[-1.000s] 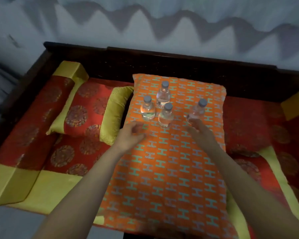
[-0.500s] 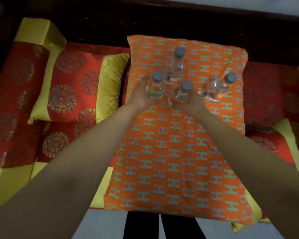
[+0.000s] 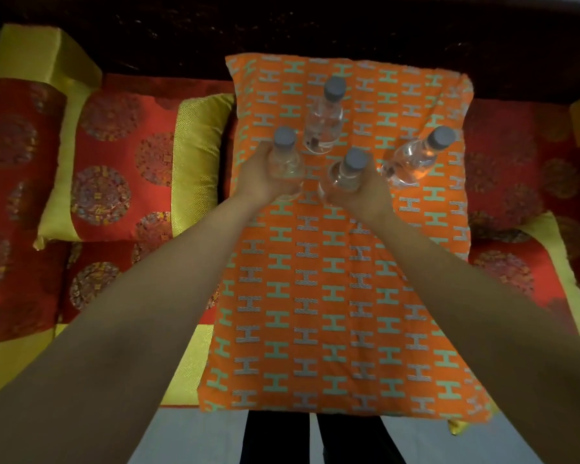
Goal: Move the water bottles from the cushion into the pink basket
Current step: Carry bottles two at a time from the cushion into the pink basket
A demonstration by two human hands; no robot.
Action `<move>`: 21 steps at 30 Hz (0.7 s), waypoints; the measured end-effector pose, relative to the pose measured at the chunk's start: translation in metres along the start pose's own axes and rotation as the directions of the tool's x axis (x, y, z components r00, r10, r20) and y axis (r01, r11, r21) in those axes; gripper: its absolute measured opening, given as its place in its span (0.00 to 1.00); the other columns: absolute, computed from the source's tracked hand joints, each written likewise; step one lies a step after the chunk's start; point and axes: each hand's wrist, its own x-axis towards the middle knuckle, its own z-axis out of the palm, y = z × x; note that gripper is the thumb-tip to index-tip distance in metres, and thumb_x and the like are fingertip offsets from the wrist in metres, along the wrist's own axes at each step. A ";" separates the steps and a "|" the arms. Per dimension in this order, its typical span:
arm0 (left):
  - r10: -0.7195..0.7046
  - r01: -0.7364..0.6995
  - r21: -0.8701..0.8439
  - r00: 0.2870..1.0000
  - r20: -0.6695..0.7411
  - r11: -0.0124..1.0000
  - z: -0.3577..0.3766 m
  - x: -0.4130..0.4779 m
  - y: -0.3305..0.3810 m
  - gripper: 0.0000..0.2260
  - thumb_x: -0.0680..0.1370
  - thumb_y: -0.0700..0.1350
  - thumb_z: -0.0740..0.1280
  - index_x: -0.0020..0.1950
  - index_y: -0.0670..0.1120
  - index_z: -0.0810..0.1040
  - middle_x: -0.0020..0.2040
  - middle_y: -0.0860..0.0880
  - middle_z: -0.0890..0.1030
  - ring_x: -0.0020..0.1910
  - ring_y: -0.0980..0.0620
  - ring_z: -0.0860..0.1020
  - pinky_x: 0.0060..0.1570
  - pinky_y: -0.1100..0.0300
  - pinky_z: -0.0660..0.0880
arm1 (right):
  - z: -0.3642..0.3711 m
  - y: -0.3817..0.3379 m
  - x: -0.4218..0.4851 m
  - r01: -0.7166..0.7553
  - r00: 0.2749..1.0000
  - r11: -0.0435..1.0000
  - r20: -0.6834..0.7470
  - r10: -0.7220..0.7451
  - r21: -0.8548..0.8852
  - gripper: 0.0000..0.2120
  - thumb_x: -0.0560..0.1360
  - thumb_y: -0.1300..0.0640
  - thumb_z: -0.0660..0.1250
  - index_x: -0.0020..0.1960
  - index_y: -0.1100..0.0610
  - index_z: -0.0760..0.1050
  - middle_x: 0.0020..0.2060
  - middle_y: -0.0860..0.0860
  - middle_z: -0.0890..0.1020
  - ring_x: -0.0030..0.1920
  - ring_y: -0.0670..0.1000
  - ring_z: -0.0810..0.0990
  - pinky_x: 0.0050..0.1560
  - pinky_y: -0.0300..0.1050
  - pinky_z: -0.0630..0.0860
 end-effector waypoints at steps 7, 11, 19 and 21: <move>0.116 -0.129 -0.227 0.991 -0.070 0.965 -0.042 -0.027 0.023 0.33 0.61 0.58 0.78 0.61 0.46 0.74 0.55 0.51 0.82 0.54 0.54 0.80 0.56 0.48 0.77 | -0.057 -0.022 -0.043 0.094 0.986 0.961 -0.160 -0.053 0.259 0.27 0.65 0.54 0.78 0.59 0.52 0.72 0.50 0.44 0.80 0.45 0.37 0.79 0.44 0.32 0.75; 0.175 -0.185 -0.240 0.982 -0.064 0.953 -0.056 -0.048 0.050 0.30 0.63 0.54 0.78 0.61 0.49 0.74 0.57 0.52 0.80 0.56 0.55 0.79 0.55 0.52 0.77 | -0.083 -0.033 -0.064 0.153 0.972 0.942 -0.217 -0.089 0.300 0.22 0.68 0.58 0.76 0.58 0.53 0.72 0.47 0.43 0.79 0.42 0.33 0.77 0.42 0.29 0.73; 0.375 -0.369 -0.091 0.925 0.060 0.925 -0.037 -0.072 0.118 0.22 0.68 0.52 0.76 0.59 0.53 0.73 0.49 0.60 0.79 0.48 0.65 0.77 0.42 0.76 0.70 | -0.130 -0.023 -0.101 0.109 0.931 0.946 -0.364 0.010 0.304 0.24 0.63 0.51 0.76 0.57 0.52 0.75 0.52 0.49 0.80 0.47 0.44 0.78 0.47 0.41 0.74; 0.414 -0.406 -0.090 0.904 0.107 0.909 -0.024 -0.081 0.132 0.22 0.67 0.52 0.76 0.58 0.53 0.74 0.50 0.60 0.79 0.49 0.66 0.77 0.43 0.75 0.71 | -0.146 -0.013 -0.115 0.103 0.914 0.947 -0.406 0.030 0.303 0.25 0.61 0.47 0.75 0.55 0.51 0.75 0.51 0.51 0.80 0.48 0.47 0.79 0.46 0.41 0.74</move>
